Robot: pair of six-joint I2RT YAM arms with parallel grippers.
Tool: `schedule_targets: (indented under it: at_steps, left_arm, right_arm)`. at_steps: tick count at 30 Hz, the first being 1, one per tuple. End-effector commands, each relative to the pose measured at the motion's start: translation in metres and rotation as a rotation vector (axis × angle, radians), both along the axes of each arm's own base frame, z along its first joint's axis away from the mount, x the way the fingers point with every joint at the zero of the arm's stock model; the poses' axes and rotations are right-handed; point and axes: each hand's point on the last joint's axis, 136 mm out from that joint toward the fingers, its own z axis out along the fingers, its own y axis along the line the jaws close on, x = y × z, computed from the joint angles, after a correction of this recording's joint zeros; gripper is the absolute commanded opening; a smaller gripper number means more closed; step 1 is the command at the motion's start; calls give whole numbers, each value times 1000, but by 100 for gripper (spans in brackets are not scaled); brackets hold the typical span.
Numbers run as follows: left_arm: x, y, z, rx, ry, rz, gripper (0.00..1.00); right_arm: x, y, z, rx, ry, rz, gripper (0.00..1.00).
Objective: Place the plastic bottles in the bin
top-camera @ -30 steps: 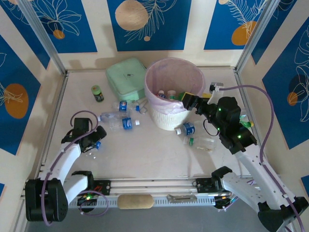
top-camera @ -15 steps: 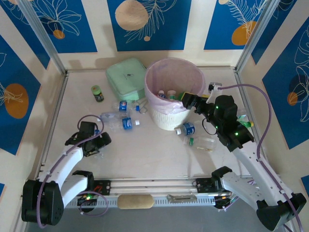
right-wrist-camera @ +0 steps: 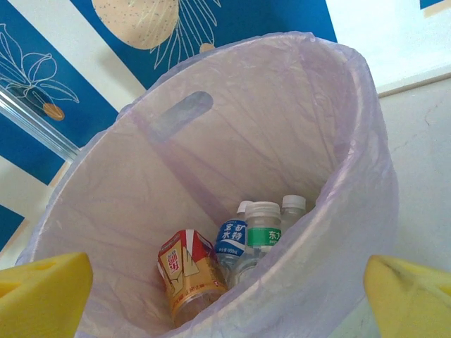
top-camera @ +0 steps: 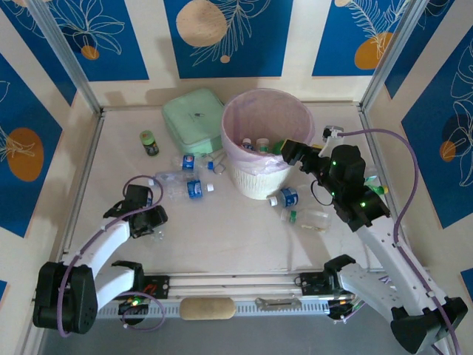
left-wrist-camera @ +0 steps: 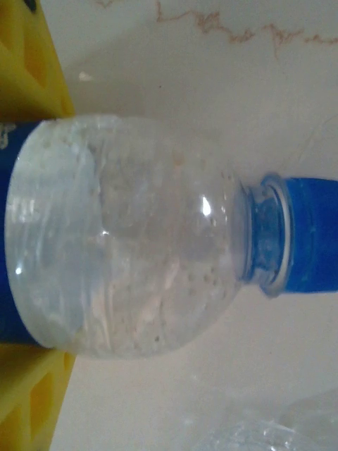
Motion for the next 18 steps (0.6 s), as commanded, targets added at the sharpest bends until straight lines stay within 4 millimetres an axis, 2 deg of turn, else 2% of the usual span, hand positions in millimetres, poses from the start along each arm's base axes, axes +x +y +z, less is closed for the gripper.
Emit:
schedule_targets:
  at_steps: [1,8,11,14,18]
  left_arm:
    - [-2,2,-3,24,2,-14,58]
    - [-3,5,4,35,-32,2,51]
    - [1,8,19,43,-82,20,51]
    - [15,11,50,53,-175,33,51]
    - [42,4,108,21,-333,18,51]
  right_arm:
    - [-2,-6,5,21,-15,-25,99]
    - [-3,-12,0,36,-7,-43,99]
    - [-2,-13,-1,41,-7,-43,99]
    - [-3,-14,1,43,-15,-45,99]
    - [-5,-17,5,53,-32,-50,99]
